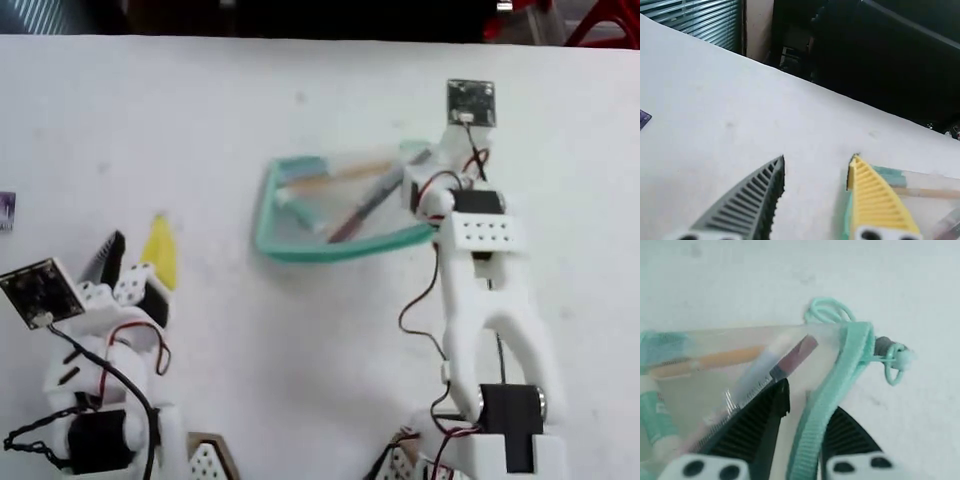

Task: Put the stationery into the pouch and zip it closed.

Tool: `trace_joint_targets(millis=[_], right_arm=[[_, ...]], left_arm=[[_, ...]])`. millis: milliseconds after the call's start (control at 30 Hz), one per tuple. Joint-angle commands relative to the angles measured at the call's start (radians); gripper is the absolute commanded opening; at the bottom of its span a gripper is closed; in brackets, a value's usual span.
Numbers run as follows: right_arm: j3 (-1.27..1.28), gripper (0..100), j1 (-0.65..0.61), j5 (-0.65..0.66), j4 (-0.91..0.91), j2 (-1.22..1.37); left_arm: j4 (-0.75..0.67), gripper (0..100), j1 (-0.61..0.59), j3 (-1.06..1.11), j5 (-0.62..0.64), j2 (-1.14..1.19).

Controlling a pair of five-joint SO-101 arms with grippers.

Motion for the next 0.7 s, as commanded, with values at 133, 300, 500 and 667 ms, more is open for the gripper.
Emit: trace_joint_targets(millis=[133,300,500,667], right_arm=[[-0.023,1.8,-0.114,0.04,-0.113,0.113],[-0.15,1.8,-0.079,0.04,-0.036,0.282],[-0.216,5.0,-0.035,0.04,0.007,0.335],[-0.269,38.3,-0.067,0.051,0.154,0.335]], left_arm=[[-0.025,22,0.088,-0.009,-0.006,-0.001],[-0.028,22,0.108,0.008,-0.049,-0.001],[-0.032,22,0.11,0.009,-0.052,-0.001],[-0.034,22,0.11,0.009,-0.052,-0.001]])
